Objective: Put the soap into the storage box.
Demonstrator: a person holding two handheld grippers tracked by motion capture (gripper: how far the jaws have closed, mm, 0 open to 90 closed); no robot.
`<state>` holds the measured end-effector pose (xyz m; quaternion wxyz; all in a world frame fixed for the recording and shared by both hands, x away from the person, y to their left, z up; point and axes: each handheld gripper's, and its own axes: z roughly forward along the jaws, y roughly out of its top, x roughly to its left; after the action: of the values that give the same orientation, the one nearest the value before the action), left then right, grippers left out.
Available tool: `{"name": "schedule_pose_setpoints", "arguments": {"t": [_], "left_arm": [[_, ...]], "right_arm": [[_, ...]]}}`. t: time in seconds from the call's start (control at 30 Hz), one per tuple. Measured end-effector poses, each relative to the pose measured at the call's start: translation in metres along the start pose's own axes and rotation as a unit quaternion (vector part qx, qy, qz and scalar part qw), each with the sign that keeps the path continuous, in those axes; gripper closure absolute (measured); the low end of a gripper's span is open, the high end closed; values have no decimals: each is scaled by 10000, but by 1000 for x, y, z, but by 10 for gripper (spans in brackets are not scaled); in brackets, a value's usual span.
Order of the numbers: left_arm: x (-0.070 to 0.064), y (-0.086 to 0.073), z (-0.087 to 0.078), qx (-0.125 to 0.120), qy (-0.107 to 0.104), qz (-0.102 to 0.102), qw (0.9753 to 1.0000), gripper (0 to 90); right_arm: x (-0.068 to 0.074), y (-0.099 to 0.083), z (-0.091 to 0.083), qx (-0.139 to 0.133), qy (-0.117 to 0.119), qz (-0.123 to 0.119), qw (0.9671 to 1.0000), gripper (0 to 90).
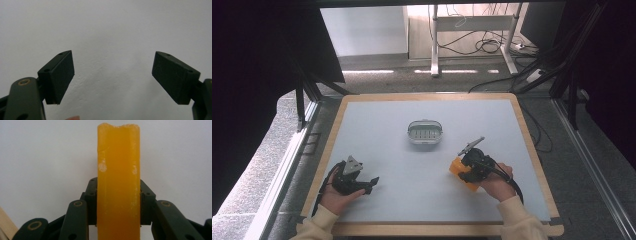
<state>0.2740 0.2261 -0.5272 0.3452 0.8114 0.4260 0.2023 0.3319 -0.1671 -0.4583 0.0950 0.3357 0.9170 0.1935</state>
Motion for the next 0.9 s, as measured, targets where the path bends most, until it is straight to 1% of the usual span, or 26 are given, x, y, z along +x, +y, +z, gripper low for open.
{"name": "schedule_pose_setpoints", "arguments": {"t": [0.1,0.33,0.4,0.6,0.73,0.8,0.9], "left_arm": [[0,0,0,9,2,2,10000,180],[0,0,0,13,8,-3,10000,180],[1,0,0,1,17,-19,10000,179],[2,0,-1,-7,38,-47,10000,179],[3,0,-1,-24,46,-65,10000,178],[4,0,-1,-28,56,-107,9999,177],[4,0,0,-27,70,-130,9999,177]], "right_arm": [[0,-1,-4,-18,5,-80,10000,615],[1,-2,-8,-60,-12,-155,9999,615],[0,-2,-11,-138,-35,-158,9998,615],[-2,-4,-17,-241,-80,-166,9995,616],[-3,-5,-21,-316,-76,-189,9993,615],[-3,-5,-23,-351,-90,-210,9991,615],[-3,-4,-26,-441,-45,-230,9988,615]]}}
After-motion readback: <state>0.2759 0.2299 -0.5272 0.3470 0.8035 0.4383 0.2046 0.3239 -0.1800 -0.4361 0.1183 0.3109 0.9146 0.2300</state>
